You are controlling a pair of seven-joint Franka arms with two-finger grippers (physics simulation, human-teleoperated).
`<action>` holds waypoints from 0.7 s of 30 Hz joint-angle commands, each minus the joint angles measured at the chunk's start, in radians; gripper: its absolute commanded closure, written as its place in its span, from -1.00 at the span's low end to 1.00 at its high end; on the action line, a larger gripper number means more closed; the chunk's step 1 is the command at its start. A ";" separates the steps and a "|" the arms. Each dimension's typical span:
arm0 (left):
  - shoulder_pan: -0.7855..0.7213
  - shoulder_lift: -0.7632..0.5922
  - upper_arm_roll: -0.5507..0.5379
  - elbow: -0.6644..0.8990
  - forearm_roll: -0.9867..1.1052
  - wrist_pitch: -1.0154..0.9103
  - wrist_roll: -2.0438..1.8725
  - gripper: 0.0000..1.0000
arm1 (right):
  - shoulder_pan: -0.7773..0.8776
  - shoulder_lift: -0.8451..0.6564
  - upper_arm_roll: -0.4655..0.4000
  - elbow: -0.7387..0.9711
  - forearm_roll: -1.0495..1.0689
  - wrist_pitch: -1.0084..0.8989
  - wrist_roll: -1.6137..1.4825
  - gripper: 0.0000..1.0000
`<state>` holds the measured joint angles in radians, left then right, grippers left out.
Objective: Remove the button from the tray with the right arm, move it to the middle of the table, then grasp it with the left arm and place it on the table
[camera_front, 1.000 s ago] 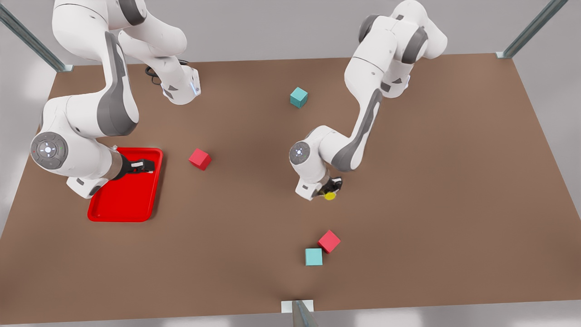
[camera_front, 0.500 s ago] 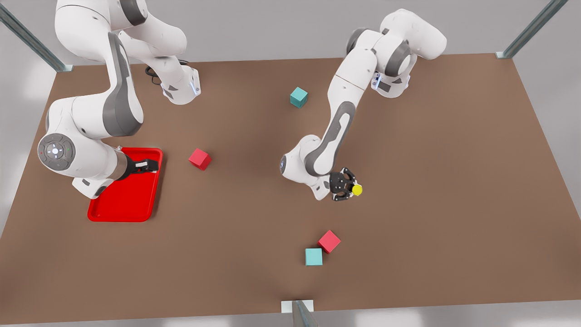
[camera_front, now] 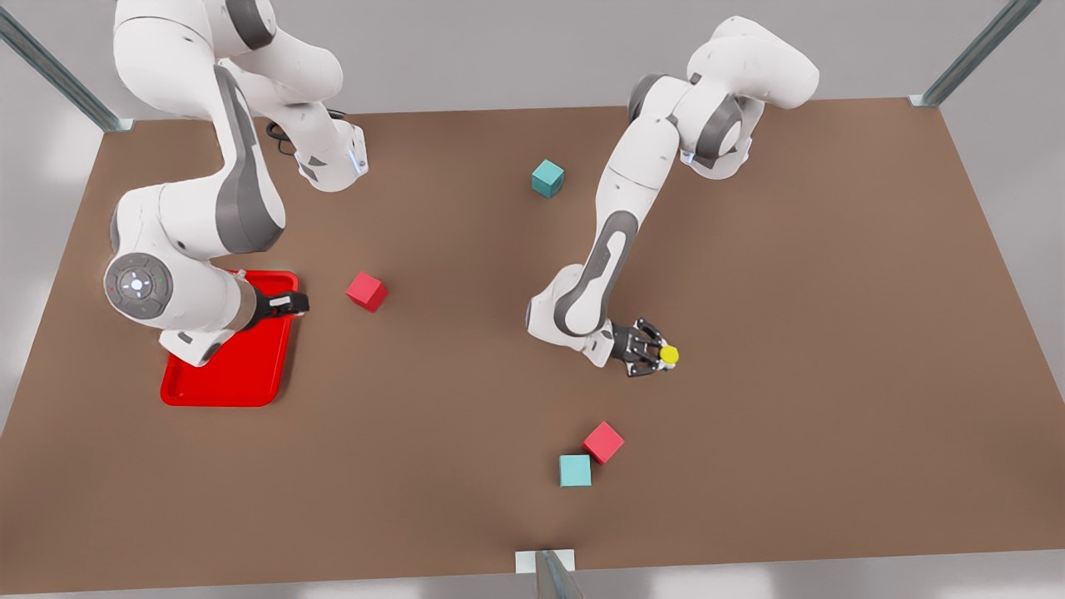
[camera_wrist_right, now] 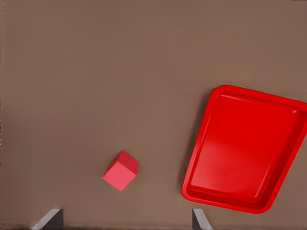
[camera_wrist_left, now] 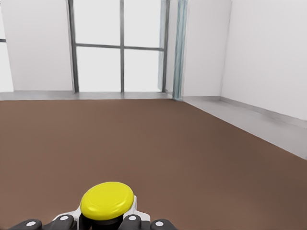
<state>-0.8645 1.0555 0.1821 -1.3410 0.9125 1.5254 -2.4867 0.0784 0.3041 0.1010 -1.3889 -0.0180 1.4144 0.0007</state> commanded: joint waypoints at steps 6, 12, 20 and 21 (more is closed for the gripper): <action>-0.001 0.005 0.000 0.000 0.014 0.016 -0.360 -1.00 | -0.032 0.007 0.002 0.021 0.004 -0.048 0.035 -1.00; -0.005 0.005 0.000 0.002 0.014 0.009 -0.360 -1.00 | -0.035 0.007 -0.001 0.024 0.007 -0.046 0.030 -1.00; -0.010 -0.003 0.002 0.002 0.026 -0.002 -0.357 -1.00 | -0.046 0.007 -0.007 0.025 0.007 -0.046 0.038 -1.00; -0.008 -0.003 0.003 0.002 0.028 -0.011 -0.350 -1.00 | -0.048 0.007 -0.007 0.025 0.007 -0.046 0.038 -1.00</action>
<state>-0.8739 1.0534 0.1846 -1.3395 0.9384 1.5271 -2.7345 0.0313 0.3126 0.0938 -1.3642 -0.0108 1.3698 0.0242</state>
